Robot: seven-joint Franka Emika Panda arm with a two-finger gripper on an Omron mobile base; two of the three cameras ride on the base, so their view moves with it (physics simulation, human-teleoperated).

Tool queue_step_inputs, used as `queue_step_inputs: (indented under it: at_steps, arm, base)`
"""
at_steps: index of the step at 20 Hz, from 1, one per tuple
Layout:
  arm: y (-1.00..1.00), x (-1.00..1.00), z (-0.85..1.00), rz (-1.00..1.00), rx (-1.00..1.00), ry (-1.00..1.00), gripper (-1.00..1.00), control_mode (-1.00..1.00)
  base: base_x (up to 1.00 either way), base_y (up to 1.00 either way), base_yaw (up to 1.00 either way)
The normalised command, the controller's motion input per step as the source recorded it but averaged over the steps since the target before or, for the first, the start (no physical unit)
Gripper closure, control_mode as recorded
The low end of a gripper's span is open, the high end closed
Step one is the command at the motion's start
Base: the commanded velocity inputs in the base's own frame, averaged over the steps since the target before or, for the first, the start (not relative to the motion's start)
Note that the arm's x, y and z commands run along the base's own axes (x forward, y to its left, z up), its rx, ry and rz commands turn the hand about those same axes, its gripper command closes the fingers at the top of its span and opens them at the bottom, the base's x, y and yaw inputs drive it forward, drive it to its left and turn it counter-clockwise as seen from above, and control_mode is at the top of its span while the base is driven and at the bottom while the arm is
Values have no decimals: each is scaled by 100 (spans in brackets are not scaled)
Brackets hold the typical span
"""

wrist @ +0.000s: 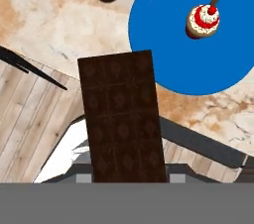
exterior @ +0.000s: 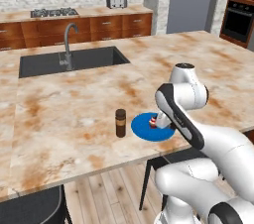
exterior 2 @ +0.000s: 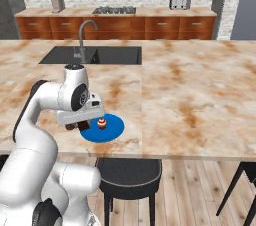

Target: Take the cinnamon bottle from the cabinet and place it on the dining table, next to the plate with the cupcake. Then take the chocolate from the dining counter and place it on the cupcake plate.

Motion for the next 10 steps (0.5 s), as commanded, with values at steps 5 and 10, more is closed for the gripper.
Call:
queue_step_inputs:
  at_steps: [5, 10]
  arm:
    - [0, 86, -49, 21, -13, 1, 100, -100]
    - [51, 65, -79, 21, -21, 0, 100, -100]
  base:
    - [0, 0, 0]
    - [0, 0, 0]
